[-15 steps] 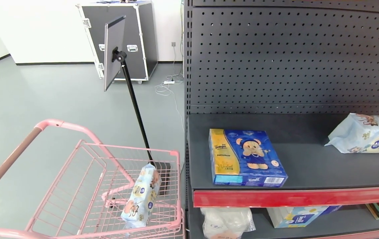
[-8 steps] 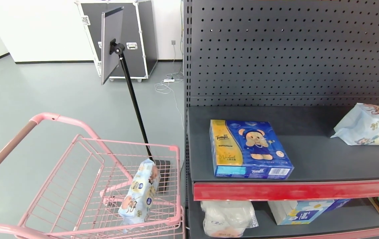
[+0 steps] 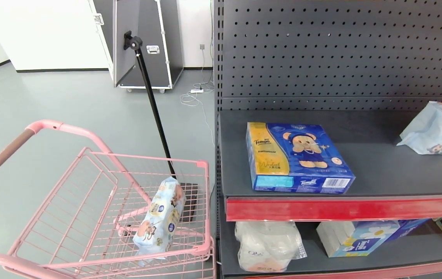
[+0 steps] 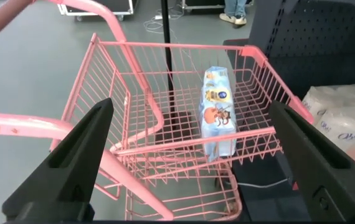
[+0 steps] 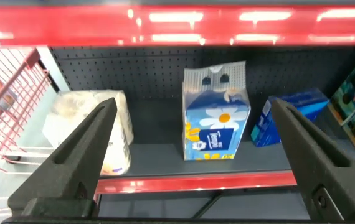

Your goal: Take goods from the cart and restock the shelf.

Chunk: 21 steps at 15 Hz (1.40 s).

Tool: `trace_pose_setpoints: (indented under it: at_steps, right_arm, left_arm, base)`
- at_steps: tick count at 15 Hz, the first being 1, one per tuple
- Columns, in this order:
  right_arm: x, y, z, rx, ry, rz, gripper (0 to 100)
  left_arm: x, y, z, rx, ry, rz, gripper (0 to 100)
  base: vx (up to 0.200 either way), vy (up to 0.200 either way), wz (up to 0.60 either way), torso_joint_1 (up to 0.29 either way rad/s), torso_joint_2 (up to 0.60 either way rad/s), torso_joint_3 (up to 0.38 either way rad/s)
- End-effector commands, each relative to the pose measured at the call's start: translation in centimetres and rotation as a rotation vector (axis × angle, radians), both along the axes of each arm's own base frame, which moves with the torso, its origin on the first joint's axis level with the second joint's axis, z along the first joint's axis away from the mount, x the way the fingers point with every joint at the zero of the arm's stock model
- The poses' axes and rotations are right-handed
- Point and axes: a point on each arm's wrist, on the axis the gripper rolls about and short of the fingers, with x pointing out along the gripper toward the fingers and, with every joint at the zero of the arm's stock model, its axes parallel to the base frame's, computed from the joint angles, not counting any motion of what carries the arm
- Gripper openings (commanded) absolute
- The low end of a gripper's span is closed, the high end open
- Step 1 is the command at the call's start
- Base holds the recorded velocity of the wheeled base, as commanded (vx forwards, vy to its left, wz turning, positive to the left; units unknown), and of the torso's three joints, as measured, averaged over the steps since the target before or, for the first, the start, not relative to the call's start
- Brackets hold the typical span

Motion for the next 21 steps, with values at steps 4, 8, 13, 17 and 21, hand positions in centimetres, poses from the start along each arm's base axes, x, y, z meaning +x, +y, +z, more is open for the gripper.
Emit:
trace_pose_setpoints:
  at_steps: [4,8,13,17,21]
  right_arm:
    - [0.0,0.0,0.0,0.004,0.000,-0.001,100]
    - [0.0,0.0,0.0,0.000,0.000,-0.001,100]
    - [0.0,0.0,0.0,-0.005,0.000,0.001,100]
    - [0.0,0.0,0.0,-0.005,0.000,0.001,100]
    - [0.0,0.0,0.0,-0.007,0.002,0.001,100]
  left_arm:
    - [0.0,0.0,0.0,0.000,0.001,0.000,100]
    - [0.0,0.0,0.0,0.000,0.001,0.000,100]
    - [-0.1,0.0,7.2,-0.069,-0.091,-0.105,100]
    - [9.5,-1.1,19.1,-0.211,0.095,-0.214,100]
    - [20.9,-4.3,14.7,-0.073,0.428,-0.305,100]
  base:
    - [0.000,0.000,0.00,-0.187,0.54,0.356]
    - [0.000,0.000,0.00,-0.159,0.53,0.369]
    - [0.000,0.000,0.00,-0.119,0.50,0.377]
    - [0.000,0.000,0.00,-0.033,0.16,0.121]
    - [0.000,0.000,0.00,0.000,0.00,0.000]
